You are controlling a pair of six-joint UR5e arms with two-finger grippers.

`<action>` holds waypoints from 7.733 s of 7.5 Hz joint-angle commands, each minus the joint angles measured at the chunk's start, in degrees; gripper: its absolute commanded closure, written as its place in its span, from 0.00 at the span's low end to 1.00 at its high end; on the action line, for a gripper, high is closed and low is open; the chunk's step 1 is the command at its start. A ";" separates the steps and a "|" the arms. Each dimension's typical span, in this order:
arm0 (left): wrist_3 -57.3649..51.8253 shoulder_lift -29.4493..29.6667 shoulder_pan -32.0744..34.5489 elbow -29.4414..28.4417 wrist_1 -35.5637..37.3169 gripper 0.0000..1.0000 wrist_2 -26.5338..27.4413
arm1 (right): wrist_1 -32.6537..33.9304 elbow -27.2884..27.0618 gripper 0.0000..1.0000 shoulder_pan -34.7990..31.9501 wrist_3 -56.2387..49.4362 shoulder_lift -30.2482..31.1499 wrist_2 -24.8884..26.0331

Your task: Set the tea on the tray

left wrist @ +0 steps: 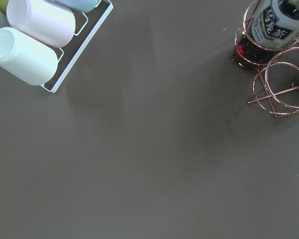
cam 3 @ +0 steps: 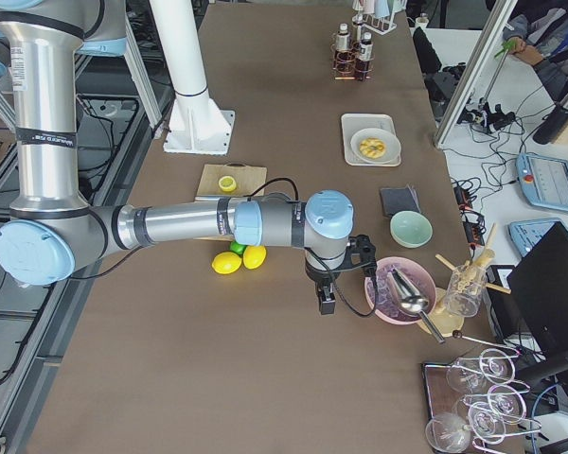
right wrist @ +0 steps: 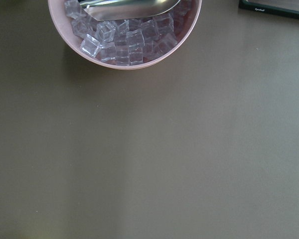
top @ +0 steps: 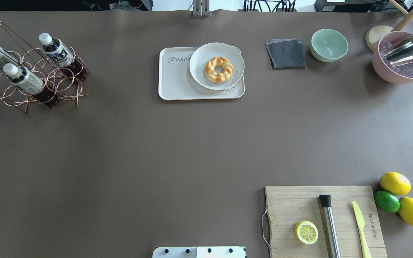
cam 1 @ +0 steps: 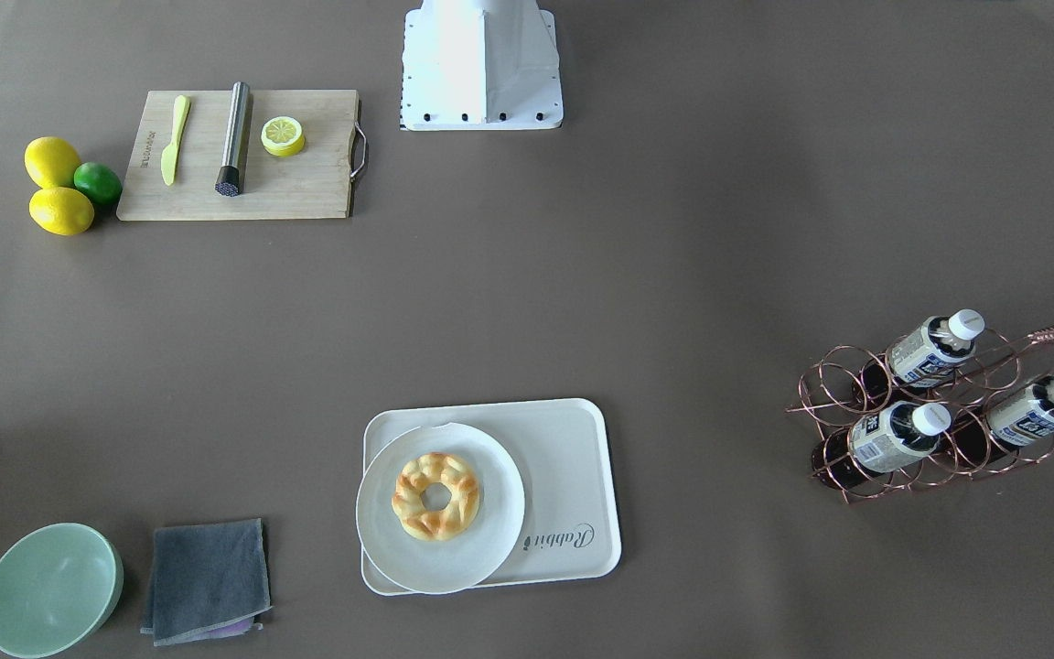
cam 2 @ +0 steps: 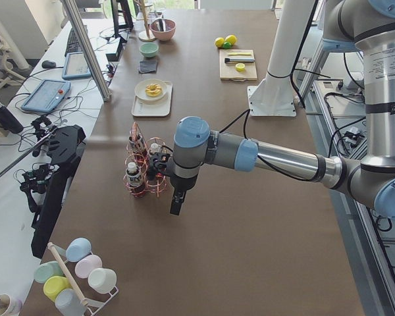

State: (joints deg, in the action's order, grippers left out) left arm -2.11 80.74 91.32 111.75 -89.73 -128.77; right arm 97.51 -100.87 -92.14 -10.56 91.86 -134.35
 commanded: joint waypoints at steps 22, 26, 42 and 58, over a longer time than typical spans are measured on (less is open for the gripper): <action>17.91 -1.03 -3.24 6.64 -6.84 0.02 -6.40 | -2.41 -1.96 0.00 4.24 -0.17 0.17 -1.09; 37.24 2.06 -15.53 4.55 -19.39 0.02 2.53 | -2.41 -1.96 0.00 5.92 0.45 -0.36 -1.01; 50.98 15.50 -27.95 -6.19 -23.21 0.47 13.46 | -2.32 -1.70 0.00 6.10 0.45 0.17 -1.53; 58.66 47.45 -38.01 12.89 28.03 1.00 14.50 | -2.32 -2.05 0.00 6.10 0.45 1.92 -2.24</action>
State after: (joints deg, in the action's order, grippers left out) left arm 48.02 120.49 61.53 126.92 -64.33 -115.37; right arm 95.18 -102.86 -86.10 -10.11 93.81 -136.59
